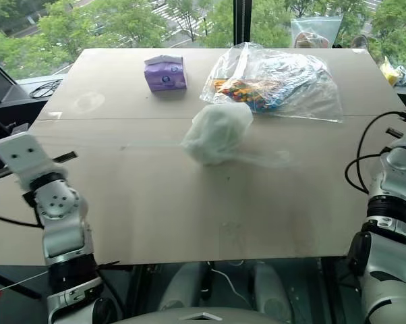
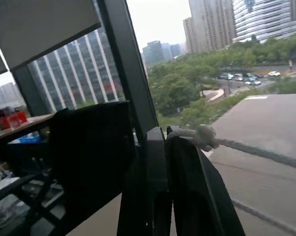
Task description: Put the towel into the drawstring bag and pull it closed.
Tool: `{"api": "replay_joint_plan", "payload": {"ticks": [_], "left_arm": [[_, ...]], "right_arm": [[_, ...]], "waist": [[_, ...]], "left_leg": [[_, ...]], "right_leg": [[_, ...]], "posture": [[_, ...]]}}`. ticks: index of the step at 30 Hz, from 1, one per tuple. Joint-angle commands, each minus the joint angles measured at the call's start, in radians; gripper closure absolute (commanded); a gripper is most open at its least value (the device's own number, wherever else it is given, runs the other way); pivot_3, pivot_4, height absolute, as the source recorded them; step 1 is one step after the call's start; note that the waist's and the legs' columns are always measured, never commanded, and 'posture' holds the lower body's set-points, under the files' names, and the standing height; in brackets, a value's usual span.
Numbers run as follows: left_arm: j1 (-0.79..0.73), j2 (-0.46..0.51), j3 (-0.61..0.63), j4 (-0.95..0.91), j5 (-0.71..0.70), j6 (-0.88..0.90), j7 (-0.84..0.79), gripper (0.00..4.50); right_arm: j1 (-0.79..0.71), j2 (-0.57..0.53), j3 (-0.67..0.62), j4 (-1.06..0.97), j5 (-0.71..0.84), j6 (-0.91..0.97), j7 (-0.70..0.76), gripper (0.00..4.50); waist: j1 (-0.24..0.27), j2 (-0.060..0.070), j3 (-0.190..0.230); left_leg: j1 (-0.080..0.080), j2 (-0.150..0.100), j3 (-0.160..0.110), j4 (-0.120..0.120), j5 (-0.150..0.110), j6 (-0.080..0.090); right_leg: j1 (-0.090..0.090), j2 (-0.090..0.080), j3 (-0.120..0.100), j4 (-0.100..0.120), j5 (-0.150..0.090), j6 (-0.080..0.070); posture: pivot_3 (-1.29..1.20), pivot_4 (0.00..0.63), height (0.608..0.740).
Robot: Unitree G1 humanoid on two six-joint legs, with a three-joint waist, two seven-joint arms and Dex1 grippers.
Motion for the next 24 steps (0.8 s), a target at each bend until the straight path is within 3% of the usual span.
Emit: {"api": "replay_joint_plan", "payload": {"ticks": [1, 8, 11, 16, 19, 24], "left_arm": [[-0.043, -0.017, -0.065, 0.021, -0.082, -0.011, -0.095, 4.41], [-0.020, 0.044, -0.237, 0.039, -0.187, 0.002, -0.415, 4.41], [0.032, 0.104, -0.285, 0.036, -0.220, 0.039, -0.558, 3.64], [0.198, 0.296, -0.382, -0.023, -0.289, 0.124, -0.891, 1.45], [0.300, 0.391, -0.345, -0.093, -0.384, 0.194, -1.023, 0.02], [0.379, 0.474, -0.163, -0.149, -0.516, 0.253, -1.107, 0.02]], "right_arm": [[-0.035, 0.052, 0.114, -0.102, 0.046, 0.053, 0.241, 4.50], [0.073, 0.043, 0.297, -0.340, 0.130, 0.167, 0.727, 4.50], [0.136, -0.003, 0.341, -0.423, 0.145, 0.200, 0.871, 3.53], [0.229, -0.091, 0.396, -0.523, 0.143, 0.238, 1.036, 1.33], [0.252, -0.118, 0.388, -0.543, 0.154, 0.252, 1.088, 1.26], [0.349, -0.167, 0.356, -0.607, 0.205, 0.211, 1.219, 1.26]], "waist": [[-0.011, 0.000, 0.000], [-0.014, 0.000, 0.000], [-0.004, 0.000, 0.000], [-0.002, 0.001, 0.000], [-0.007, 0.002, 0.000], [-0.002, 0.002, 0.000]], "left_leg": [[0.001, 0.001, 0.003, 0.000, 0.000, 0.000], [-0.001, 0.004, 0.004, 0.006, 0.000, 0.000], [-0.001, 0.004, 0.004, 0.006, -0.002, 0.004], [-0.001, 0.004, 0.005, 0.005, -0.004, 0.006], [0.000, 0.005, 0.007, 0.004, -0.004, 0.006], [0.000, 0.009, 0.007, 0.004, -0.005, 0.006]], "right_leg": [[0.000, 0.001, 0.000, 0.000, 0.000, 0.000], [0.000, 0.008, 0.000, 0.001, 0.005, 0.002], [0.000, 0.006, 0.002, 0.000, 0.005, 0.002], [-0.001, 0.000, 0.004, -0.002, 0.005, 0.002], [-0.002, -0.002, 0.006, -0.002, 0.004, 0.001], [-0.001, -0.003, 0.006, -0.002, 0.002, -0.004]], "posture": [[0.00, 0.150, 0.740], [0.00, 0.150, 0.740], [0.00, 0.150, 0.740], [0.00, 0.150, 0.740], [0.00, 0.150, 0.740], [0.00, 0.150, 0.740]]}}
